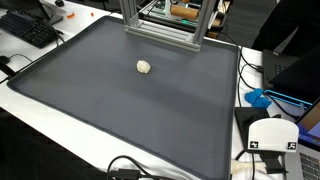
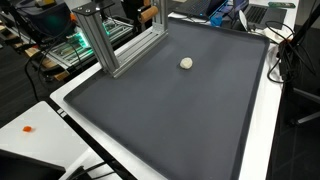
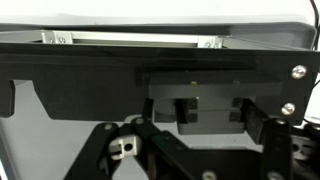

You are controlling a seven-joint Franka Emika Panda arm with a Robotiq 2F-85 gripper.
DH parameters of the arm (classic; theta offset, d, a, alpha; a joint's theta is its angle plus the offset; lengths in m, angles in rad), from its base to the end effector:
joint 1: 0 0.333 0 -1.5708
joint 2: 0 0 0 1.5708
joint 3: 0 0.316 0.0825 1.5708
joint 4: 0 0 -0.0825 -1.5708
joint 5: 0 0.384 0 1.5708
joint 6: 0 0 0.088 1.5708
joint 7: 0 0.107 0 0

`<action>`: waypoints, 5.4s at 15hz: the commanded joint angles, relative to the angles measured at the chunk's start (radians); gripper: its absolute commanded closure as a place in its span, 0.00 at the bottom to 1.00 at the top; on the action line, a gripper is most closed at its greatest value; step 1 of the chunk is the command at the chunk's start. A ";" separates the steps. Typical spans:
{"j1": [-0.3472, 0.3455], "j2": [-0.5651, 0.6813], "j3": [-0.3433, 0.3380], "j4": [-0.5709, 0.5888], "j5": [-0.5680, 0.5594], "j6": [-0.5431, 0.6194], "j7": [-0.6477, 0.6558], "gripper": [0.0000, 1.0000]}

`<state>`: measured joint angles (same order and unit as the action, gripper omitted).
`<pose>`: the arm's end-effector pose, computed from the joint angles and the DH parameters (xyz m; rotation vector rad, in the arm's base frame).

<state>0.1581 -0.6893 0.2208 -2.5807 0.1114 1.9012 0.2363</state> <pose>0.3165 0.1379 0.4742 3.1074 0.0886 0.0154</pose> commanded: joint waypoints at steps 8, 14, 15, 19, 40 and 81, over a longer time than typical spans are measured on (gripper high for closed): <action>-0.001 -0.003 0.009 -0.021 0.031 0.034 0.037 0.65; -0.004 0.027 0.005 0.032 0.007 0.026 0.010 0.65; -0.006 0.036 0.004 0.045 0.002 0.026 0.006 0.65; -0.014 0.102 0.002 0.129 -0.039 0.015 -0.023 0.65; -0.048 0.452 -0.065 0.274 -0.140 0.407 -0.181 0.65; -0.091 0.706 -0.138 0.259 -0.226 0.643 -0.217 0.65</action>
<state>0.0663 -0.0121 0.0892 -2.3078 -0.0837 2.4934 0.0157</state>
